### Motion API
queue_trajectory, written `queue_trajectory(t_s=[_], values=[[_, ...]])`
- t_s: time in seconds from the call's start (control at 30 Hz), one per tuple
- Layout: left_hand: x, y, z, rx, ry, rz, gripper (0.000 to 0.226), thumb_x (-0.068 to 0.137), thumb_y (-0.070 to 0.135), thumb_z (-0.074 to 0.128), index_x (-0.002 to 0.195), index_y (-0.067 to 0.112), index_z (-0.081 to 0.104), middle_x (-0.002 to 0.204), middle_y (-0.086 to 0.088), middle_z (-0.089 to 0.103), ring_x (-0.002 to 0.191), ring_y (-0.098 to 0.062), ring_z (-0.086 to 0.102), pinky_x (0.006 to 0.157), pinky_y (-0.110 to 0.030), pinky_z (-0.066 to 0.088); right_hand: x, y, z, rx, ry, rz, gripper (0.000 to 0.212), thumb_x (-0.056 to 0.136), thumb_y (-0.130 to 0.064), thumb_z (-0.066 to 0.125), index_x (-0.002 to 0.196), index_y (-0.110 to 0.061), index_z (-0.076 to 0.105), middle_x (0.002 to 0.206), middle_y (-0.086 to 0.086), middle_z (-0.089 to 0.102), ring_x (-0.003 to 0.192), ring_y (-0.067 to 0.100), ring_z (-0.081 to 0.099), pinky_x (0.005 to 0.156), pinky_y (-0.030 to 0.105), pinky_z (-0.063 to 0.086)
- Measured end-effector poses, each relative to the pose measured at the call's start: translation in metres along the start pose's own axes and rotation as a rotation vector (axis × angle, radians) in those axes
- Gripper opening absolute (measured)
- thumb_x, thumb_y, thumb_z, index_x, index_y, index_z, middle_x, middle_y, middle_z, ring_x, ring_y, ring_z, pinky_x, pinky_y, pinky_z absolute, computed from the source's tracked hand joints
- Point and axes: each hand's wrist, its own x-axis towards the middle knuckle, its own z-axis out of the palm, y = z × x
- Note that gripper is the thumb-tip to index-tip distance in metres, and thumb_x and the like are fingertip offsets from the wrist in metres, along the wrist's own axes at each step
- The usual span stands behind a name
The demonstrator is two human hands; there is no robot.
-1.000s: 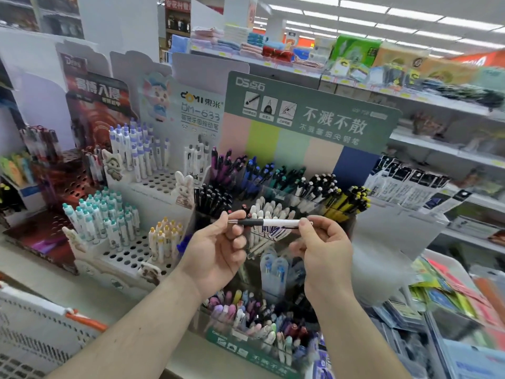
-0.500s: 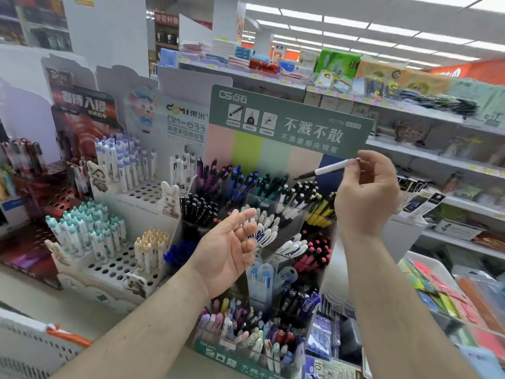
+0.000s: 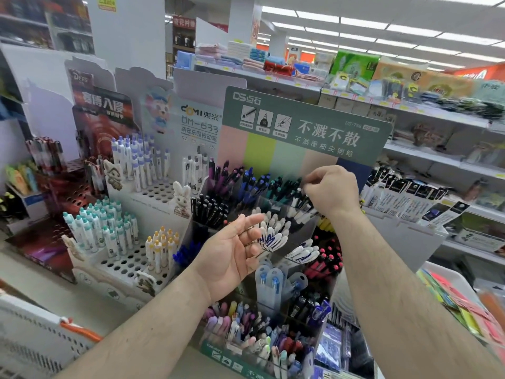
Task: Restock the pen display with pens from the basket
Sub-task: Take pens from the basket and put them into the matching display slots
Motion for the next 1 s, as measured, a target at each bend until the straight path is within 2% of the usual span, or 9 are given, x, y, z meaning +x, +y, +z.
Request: queue_trajectory(t_s=[0.17, 0.4, 0.5, 0.57, 0.67, 0.73, 0.77, 0.9, 1.0], values=[[0.0, -0.002, 0.003, 0.026, 0.002, -0.011, 0.053, 0.078, 0.04, 0.06, 0.125, 0.015, 0.061, 0.077, 0.004, 0.056, 0.056, -0.008, 0.048, 0.048, -0.019, 0.036, 0.006, -0.003, 0.0, -0.141, -0.142, 0.03, 0.022, 0.082, -0.011, 0.064, 0.084, -0.027, 0.078, 0.099, -0.003, 0.074, 0.098, 0.022, 0.064, 0.087, 0.039, 0.056], [0.002, -0.006, 0.006, 0.058, -0.006, -0.032, 0.058, 0.079, 0.041, 0.059, 0.13, 0.013, 0.058, 0.077, 0.004, 0.056, 0.057, -0.008, 0.048, 0.05, -0.019, 0.037, 0.01, -0.006, -0.002, -0.189, -0.19, 0.036, 0.026, 0.082, -0.011, 0.063, 0.076, -0.035, 0.067, 0.104, -0.004, 0.073, 0.103, 0.023, 0.063, 0.091, 0.041, 0.055], [0.001, -0.006, 0.006, 0.07, -0.007, -0.031, 0.056, 0.082, 0.041, 0.057, 0.13, 0.013, 0.058, 0.077, 0.004, 0.057, 0.057, -0.008, 0.049, 0.049, -0.019, 0.038, 0.008, -0.005, 0.0, -0.219, -0.177, 0.021, 0.023, 0.084, -0.012, 0.061, 0.086, -0.033, 0.07, 0.107, -0.001, 0.072, 0.105, 0.026, 0.062, 0.1, 0.044, 0.048], [0.0, -0.005, 0.005, 0.073, -0.005, -0.027, 0.056, 0.08, 0.04, 0.058, 0.13, 0.014, 0.058, 0.077, 0.005, 0.056, 0.057, -0.007, 0.049, 0.049, -0.019, 0.038, 0.005, -0.004, 0.001, -0.26, -0.166, 0.006, 0.027, 0.085, -0.012, 0.06, 0.101, -0.029, 0.072, 0.111, -0.001, 0.071, 0.108, 0.027, 0.06, 0.105, 0.043, 0.041], [-0.003, -0.003, 0.003, 0.08, -0.006, -0.014, 0.055, 0.078, 0.039, 0.061, 0.126, 0.014, 0.06, 0.076, 0.005, 0.056, 0.057, -0.007, 0.048, 0.048, -0.018, 0.038, -0.005, -0.011, 0.001, -0.276, -0.021, -0.046, 0.031, 0.085, -0.016, 0.059, 0.111, -0.026, 0.072, 0.108, 0.001, 0.072, 0.108, 0.03, 0.059, 0.099, 0.04, 0.037], [-0.006, -0.001, -0.001, 0.083, 0.006, 0.001, 0.054, 0.075, 0.037, 0.062, 0.125, 0.014, 0.062, 0.076, 0.005, 0.056, 0.058, -0.008, 0.048, 0.048, -0.018, 0.037, -0.021, -0.027, 0.002, -0.103, 0.123, -0.11, 0.024, 0.086, -0.018, 0.062, 0.106, -0.021, 0.075, 0.1, -0.001, 0.074, 0.101, 0.027, 0.062, 0.095, 0.038, 0.042], [-0.007, 0.001, -0.004, 0.086, 0.016, 0.007, 0.052, 0.076, 0.036, 0.062, 0.123, 0.014, 0.063, 0.076, 0.004, 0.056, 0.058, -0.008, 0.047, 0.048, -0.019, 0.037, -0.032, -0.039, 0.006, 0.032, 0.13, -0.137, 0.02, 0.086, -0.017, 0.063, 0.101, -0.019, 0.076, 0.093, -0.003, 0.074, 0.095, 0.023, 0.065, 0.092, 0.036, 0.047], [-0.022, 0.008, -0.02, 0.11, 0.061, 0.053, 0.027, 0.086, 0.036, 0.054, 0.098, 0.017, 0.07, 0.077, 0.002, 0.056, 0.058, -0.01, 0.047, 0.049, -0.021, 0.034, -0.081, -0.084, 0.041, 0.438, -0.149, -0.105, 0.009, 0.085, -0.019, 0.068, 0.081, -0.023, 0.075, 0.073, -0.013, 0.069, 0.076, 0.007, 0.066, 0.078, 0.029, 0.054], [-0.042, 0.016, -0.044, 0.227, 0.166, 0.126, 0.025, 0.093, 0.033, 0.049, 0.101, 0.014, 0.063, 0.075, 0.0, 0.057, 0.061, -0.011, 0.047, 0.055, -0.024, 0.032, -0.105, -0.099, 0.079, 0.542, -0.293, -0.083, 0.01, 0.085, -0.019, 0.067, 0.079, -0.023, 0.074, 0.073, -0.012, 0.071, 0.074, 0.005, 0.067, 0.077, 0.033, 0.057]])
